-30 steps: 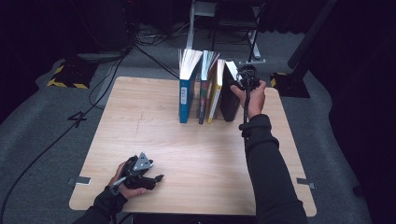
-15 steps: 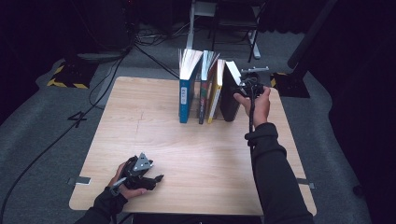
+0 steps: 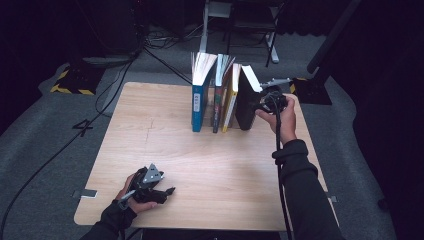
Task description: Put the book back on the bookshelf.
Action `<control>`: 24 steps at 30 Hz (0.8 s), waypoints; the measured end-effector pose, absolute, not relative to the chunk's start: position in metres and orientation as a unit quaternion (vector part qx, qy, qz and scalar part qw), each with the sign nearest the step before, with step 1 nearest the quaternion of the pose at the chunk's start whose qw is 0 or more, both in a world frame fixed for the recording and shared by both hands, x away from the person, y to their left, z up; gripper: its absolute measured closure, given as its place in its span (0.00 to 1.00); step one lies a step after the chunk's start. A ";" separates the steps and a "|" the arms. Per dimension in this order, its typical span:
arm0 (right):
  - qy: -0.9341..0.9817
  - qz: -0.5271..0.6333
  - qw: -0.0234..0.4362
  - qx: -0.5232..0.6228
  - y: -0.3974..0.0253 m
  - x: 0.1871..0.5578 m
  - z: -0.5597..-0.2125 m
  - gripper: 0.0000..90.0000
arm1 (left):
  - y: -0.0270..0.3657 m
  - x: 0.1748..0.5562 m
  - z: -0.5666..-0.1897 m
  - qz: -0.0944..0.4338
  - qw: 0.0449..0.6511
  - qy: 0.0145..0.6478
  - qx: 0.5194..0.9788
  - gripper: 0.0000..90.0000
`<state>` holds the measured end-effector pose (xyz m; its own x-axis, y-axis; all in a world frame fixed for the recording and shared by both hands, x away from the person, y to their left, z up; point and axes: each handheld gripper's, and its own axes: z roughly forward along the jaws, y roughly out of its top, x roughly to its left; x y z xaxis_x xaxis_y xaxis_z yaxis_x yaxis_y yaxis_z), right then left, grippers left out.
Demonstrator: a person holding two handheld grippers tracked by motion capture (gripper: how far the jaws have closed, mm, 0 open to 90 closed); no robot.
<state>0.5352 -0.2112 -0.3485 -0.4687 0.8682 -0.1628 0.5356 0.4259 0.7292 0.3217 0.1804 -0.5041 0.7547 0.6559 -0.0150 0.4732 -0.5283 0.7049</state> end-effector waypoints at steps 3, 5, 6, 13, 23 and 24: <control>0.805 0.313 0.268 0.427 -0.214 0.529 -0.350 0.36 | 0.180 0.322 -0.504 0.127 0.360 0.327 0.865 0.31; 0.810 0.310 0.269 0.419 -0.214 0.526 -0.351 0.36 | 0.180 0.322 -0.504 0.128 0.360 0.327 0.864 0.31; 0.810 0.310 0.269 0.419 -0.214 0.526 -0.351 0.36 | 0.180 0.322 -0.504 0.128 0.360 0.327 0.864 0.31; 0.821 0.307 0.271 0.397 -0.219 0.513 -0.358 0.35 | 0.180 0.322 -0.504 0.128 0.360 0.329 0.864 0.30; 0.832 0.309 0.271 0.373 -0.231 0.492 -0.364 0.34 | 0.180 0.322 -0.504 0.128 0.360 0.331 0.863 0.30; 0.832 0.310 0.273 0.370 -0.232 0.490 -0.364 0.34 | 0.180 0.322 -0.504 0.128 0.360 0.331 0.863 0.30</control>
